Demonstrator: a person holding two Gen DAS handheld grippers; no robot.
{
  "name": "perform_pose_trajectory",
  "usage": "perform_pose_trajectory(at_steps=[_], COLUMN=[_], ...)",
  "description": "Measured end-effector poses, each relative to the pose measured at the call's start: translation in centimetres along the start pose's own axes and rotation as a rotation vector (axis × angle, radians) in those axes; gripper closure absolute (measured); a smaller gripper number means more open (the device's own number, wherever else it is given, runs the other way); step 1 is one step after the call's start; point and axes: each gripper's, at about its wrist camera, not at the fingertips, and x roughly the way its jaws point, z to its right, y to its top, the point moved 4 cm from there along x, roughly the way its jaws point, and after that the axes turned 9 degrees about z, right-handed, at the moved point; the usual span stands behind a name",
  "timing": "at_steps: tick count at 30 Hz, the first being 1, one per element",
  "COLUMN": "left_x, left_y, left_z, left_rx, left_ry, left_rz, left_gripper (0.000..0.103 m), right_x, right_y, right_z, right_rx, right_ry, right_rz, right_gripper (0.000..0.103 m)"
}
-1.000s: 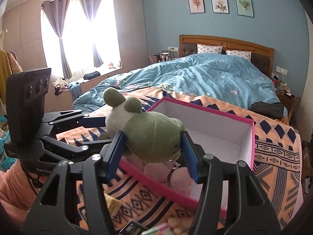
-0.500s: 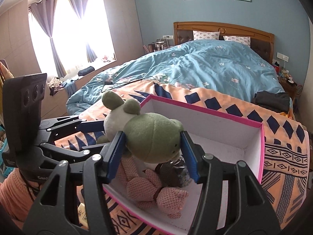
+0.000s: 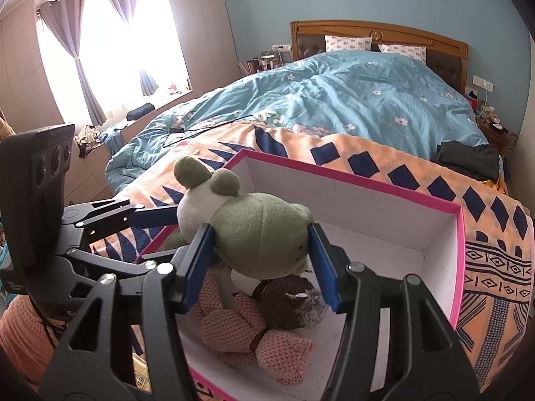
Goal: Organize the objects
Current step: 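Lift the green frog plush and carry it over the box, then lower the frog plush into the box and open both grippers, then move both grippers to the beige teddy bear and grasp it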
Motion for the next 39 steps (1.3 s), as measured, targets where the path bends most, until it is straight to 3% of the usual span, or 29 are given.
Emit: perform_pose_trajectory(at_steps=[9,12,18,27,30,39], left_x=[3.0,3.0,1.8,-2.4,-4.5,-9.7], left_y=[0.0,0.4,-0.4,-1.3,-1.7,-4.3], left_z=[-1.7,-2.2,-1.9,0.3,1.5,6.5], left_rx=[-0.038,-0.038,-0.027,0.011,0.019,0.114], left_ry=[0.099,0.148,0.131,0.011,-0.041,-0.154], left_rz=[-0.089,-0.078,-0.046,0.045,0.089,0.159], left_gripper=[0.042,0.042,0.042,0.037,0.031,0.024], right_x=[3.9,4.6,3.4,-0.6,-2.4,-10.5], right_y=[0.5,0.5,-0.4,-2.2,-2.6,-6.0], right_z=[0.8,1.3,0.9,1.2,1.2,-0.7], right_rx=[0.051,0.094,0.08,0.091,0.104,0.054], right_ry=[-0.017,-0.032,-0.019,0.013,0.03,0.05], right_rz=[-0.084,-0.101,-0.09,-0.059,-0.031,0.061], right_gripper=[0.043,0.043,0.043,0.041,0.041,0.037])
